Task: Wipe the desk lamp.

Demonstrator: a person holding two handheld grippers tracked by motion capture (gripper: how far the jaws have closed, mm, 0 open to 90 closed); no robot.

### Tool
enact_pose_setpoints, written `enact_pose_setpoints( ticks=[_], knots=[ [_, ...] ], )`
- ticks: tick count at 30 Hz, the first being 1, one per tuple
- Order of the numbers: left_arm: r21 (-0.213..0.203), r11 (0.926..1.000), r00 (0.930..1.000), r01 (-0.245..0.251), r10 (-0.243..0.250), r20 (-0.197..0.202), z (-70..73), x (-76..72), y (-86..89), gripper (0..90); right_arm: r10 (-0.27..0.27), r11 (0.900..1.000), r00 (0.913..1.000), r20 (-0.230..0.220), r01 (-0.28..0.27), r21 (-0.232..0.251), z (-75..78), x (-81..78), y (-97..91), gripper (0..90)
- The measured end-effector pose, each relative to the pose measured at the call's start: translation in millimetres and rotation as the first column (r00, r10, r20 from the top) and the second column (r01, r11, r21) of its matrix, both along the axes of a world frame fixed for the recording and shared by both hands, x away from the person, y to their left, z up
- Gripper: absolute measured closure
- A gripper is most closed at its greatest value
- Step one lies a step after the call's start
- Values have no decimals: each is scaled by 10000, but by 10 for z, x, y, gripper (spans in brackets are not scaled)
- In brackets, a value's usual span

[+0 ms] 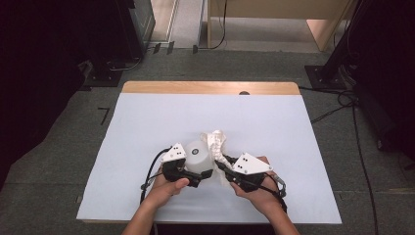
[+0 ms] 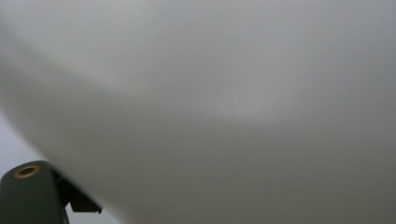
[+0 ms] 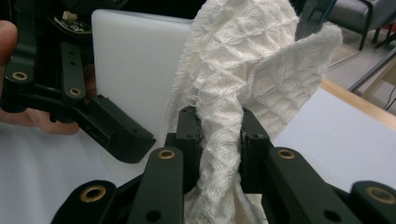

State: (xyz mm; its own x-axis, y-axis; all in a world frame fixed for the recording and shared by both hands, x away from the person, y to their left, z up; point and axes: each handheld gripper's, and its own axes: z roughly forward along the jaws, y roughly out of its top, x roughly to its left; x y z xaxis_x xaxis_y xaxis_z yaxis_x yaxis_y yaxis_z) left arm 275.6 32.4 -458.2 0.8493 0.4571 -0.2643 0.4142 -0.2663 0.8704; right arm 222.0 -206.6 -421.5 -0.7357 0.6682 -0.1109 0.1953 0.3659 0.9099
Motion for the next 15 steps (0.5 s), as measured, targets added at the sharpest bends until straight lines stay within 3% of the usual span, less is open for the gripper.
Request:
enact_pose_setpoints(
  ticks=[2,4,6,9,12,15],
  knots=[
    [40,9999,10000,-96,96,24,0,16,17,81,121,9998,9993,-345,-125,-125,-49,26,-11,749],
    [46,9998,9998,-175,175,23,-4,31,32,81,151,9971,9935,-1130,-234,-722,-159,95,-18,749],
    [184,9991,9991,-374,370,224,-13,42,26,81,-86,9920,9891,-1470,-101,-1258,-274,147,-33,749],
    [732,9950,9961,-679,634,613,-50,50,-11,81,-352,9959,9874,-1545,218,-877,-285,212,-123,750],
    [1637,9769,9850,-1376,1175,1265,-120,57,-86,80,-877,9956,9869,-1354,824,-441,-210,236,-262,750],
    [2366,9577,9780,-1641,1266,1660,-201,66,-147,80,-1344,9909,9831,-1245,1338,-131,-174,255,-412,751]
  ],
)
